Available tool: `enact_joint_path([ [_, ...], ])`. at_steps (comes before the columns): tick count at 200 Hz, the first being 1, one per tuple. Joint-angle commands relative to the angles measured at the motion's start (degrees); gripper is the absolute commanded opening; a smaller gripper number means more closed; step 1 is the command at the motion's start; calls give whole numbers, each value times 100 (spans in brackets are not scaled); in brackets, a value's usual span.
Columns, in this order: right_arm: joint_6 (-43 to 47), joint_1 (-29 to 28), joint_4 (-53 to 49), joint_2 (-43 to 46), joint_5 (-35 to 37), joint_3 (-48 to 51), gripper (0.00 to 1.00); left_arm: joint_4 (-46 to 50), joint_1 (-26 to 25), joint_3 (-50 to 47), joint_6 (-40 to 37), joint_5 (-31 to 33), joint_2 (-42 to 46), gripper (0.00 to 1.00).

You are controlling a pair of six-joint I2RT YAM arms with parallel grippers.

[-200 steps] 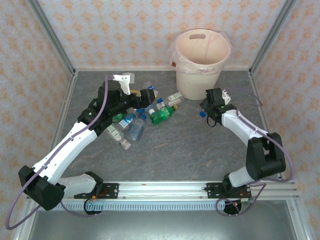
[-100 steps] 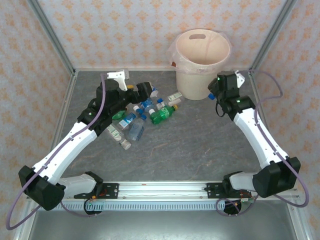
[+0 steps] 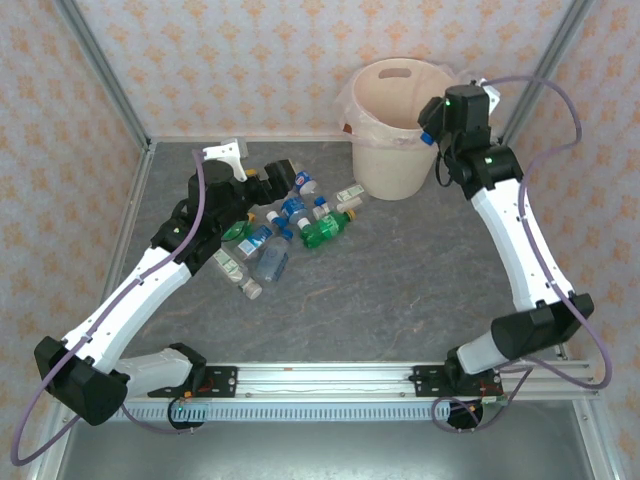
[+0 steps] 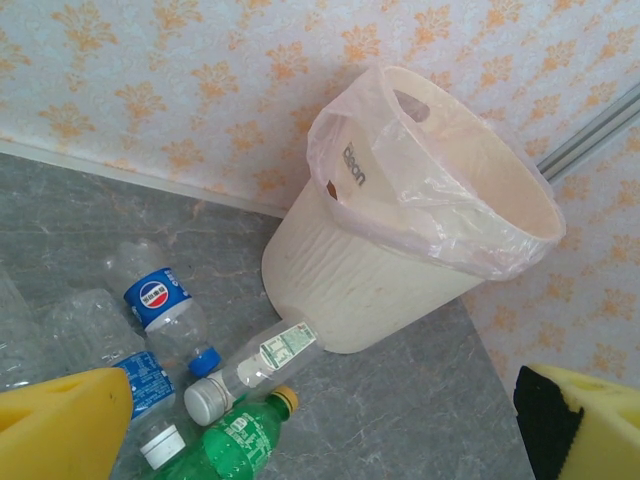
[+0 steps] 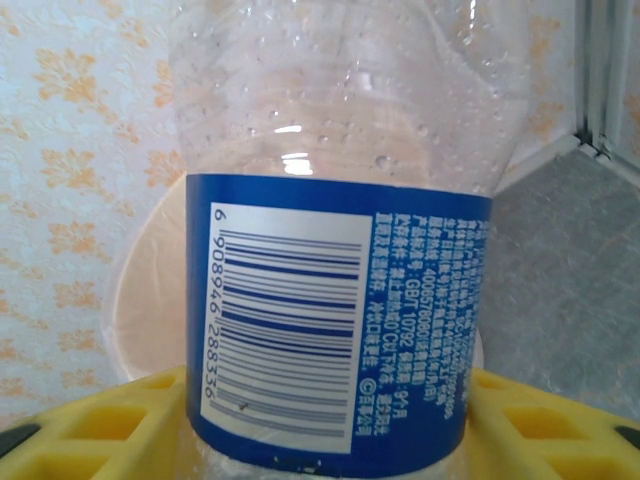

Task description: Put the plastic bottles in the bin

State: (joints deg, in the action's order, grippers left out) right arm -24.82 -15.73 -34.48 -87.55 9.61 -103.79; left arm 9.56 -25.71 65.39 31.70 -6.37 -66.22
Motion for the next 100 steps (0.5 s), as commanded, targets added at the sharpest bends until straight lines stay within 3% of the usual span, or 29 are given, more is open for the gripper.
enact_joint_path([
  [1, 354, -41, -142, -377, 212, -633, 57, 27, 53, 69, 13, 24, 135, 99],
  [100, 368, 58, -515, -2459, 6, -2691, 57, 193, 54, 9, -254, -146, 457, 99],
])
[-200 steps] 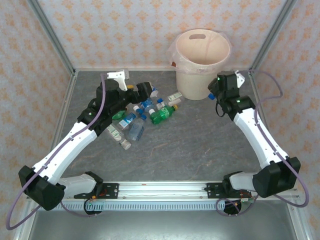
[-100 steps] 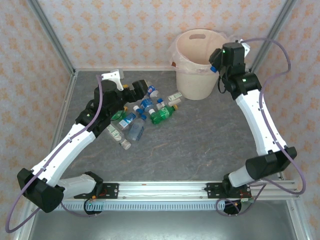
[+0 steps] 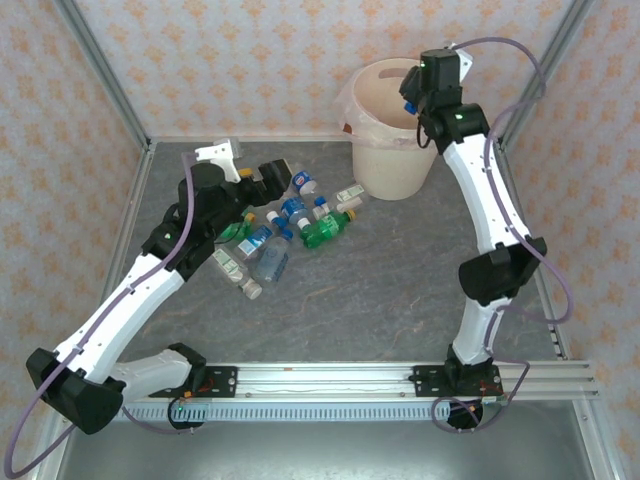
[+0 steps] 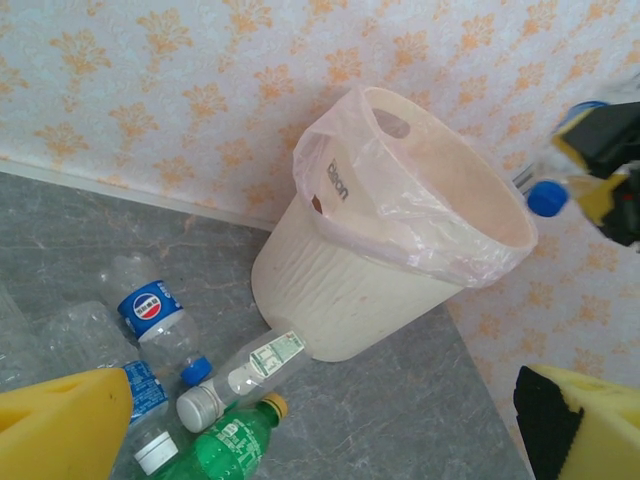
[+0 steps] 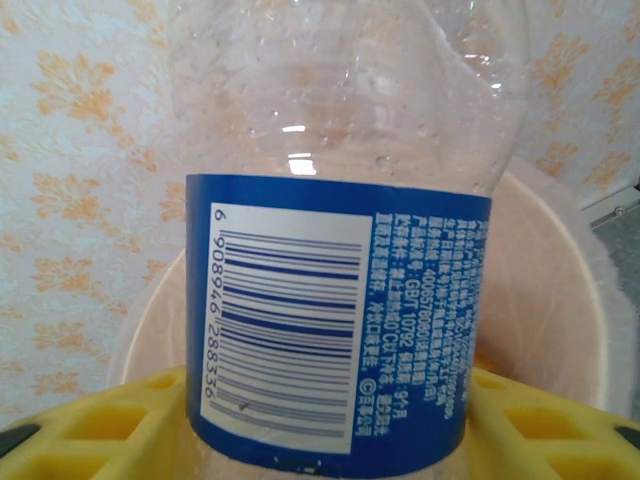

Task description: Put the plastic bottles in the bin

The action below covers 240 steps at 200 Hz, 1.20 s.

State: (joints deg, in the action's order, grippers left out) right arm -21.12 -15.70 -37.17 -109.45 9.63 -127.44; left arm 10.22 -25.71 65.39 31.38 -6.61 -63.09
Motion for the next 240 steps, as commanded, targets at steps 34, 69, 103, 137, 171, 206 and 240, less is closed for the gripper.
enact_joint_path([
  [34, -232, 185, -295, -500, 30, -361, 57, 158, 56, -15, -298, -262, 209, 99],
  [69, -245, 227, -317, -568, -26, -371, 72, 219, 50, -27, -308, -261, 177, 99],
  [103, -201, 226, -317, -447, -99, -413, 82, 290, 50, 68, -325, -250, 8, 99],
  [137, -164, 214, -334, -188, -238, -408, 89, 257, 55, 24, -266, -121, -88, 99],
  [171, -68, 43, -341, 194, -345, -272, 100, 205, 51, -123, -232, 34, -76, 99],
  [206, -8, -255, -383, 528, -536, -126, 100, 228, 50, -406, -178, 372, 26, 99],
  [240, 54, -698, -244, 970, -550, 299, 100, 528, 62, -789, -82, 513, 96, 99],
])
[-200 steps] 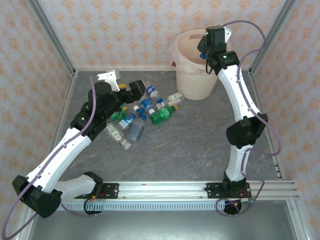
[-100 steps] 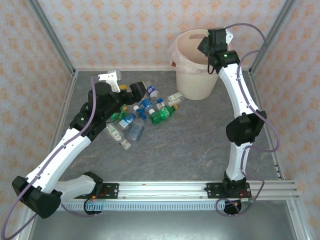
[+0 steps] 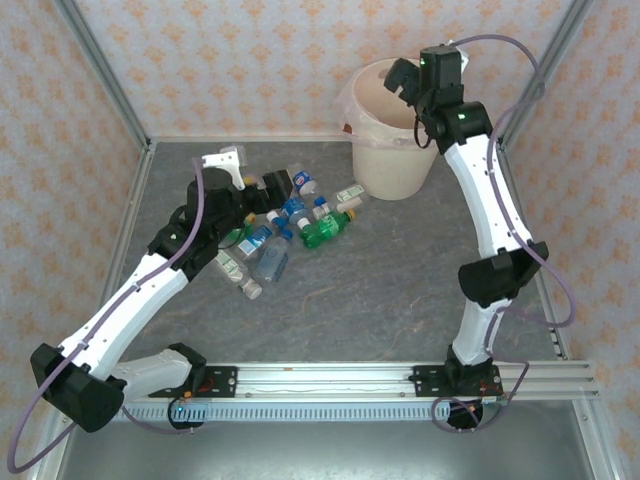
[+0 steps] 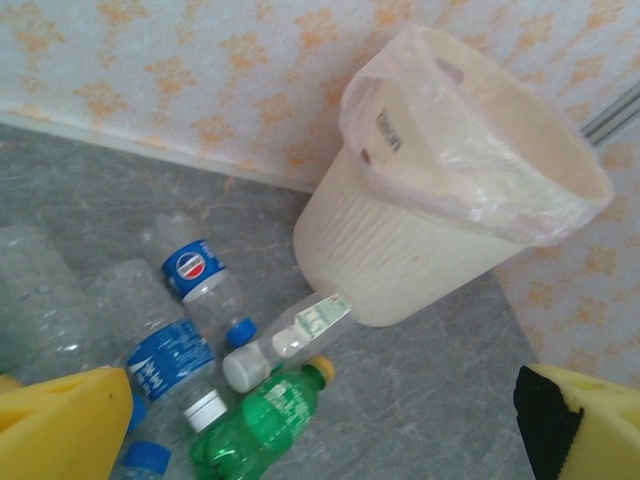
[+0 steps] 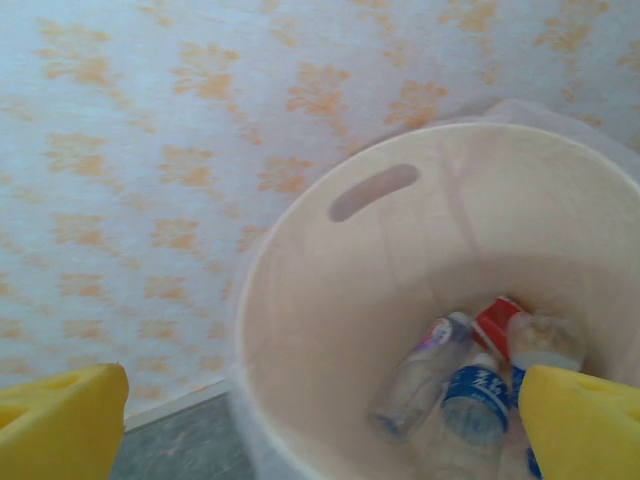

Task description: Put the plastic bottles in the bin

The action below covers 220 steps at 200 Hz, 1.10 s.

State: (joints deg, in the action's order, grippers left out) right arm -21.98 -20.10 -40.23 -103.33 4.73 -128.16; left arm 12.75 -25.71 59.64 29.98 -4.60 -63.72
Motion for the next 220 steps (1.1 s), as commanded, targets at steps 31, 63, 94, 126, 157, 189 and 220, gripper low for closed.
enact_joint_path([
  [31, 88, -621, 376, 761, -179, 1120, 100, 771, 149, -632, 325, 660, 229, 99],
  [63, 59, -966, 748, 1006, -197, 1802, 100, 1510, 301, -973, 1171, 1114, 285, 99],
  [94, 44, -1101, 1017, 1040, -325, 2207, 100, 1856, 326, -1443, 1910, 1159, 416, 99],
  [126, 34, -1133, 1333, 1076, -528, 2531, 100, 1906, 328, -1935, 2403, 861, 564, 95],
  [157, 91, -1138, 1419, 1064, -602, 2664, 100, 2041, 324, -2304, 2674, 593, 725, 90],
  [189, 173, -1137, 1421, 1057, -561, 2704, 100, 1804, 315, -2887, 2866, 180, 992, 85],
  [220, 193, -1139, 1473, 1073, -526, 2752, 100, 1485, 313, -3216, 2993, -89, 1023, 81],
])
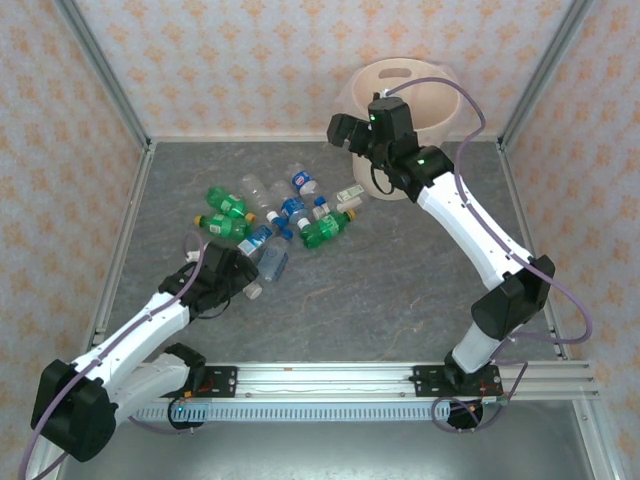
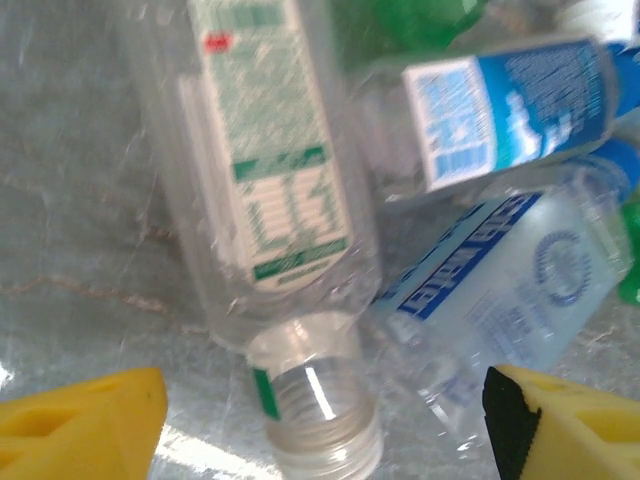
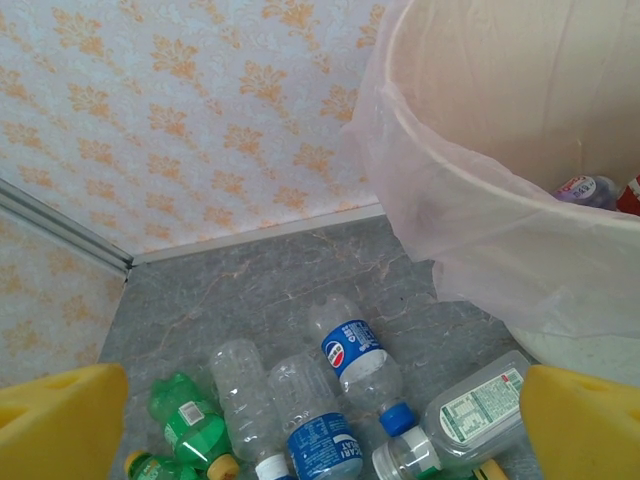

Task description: Put the plastic bottles in the bin

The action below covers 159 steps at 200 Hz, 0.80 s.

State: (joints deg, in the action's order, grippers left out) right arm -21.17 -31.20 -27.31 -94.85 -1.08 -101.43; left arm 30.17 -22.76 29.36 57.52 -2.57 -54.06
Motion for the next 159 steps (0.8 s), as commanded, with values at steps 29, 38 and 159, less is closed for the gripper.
enact_joint_path([
  [29, 147, -26, 147, 220, 82, 70, 100, -353, 17, -207, 168, -258, -105, 80],
  [38, 147, -26, 146, 234, 108, 87, 100, -393, 18, -212, 142, -248, -175, 80],
  [159, 64, -35, 68, 474, 248, 229, 100, -176, 77, -46, -217, 430, -926, 78],
])
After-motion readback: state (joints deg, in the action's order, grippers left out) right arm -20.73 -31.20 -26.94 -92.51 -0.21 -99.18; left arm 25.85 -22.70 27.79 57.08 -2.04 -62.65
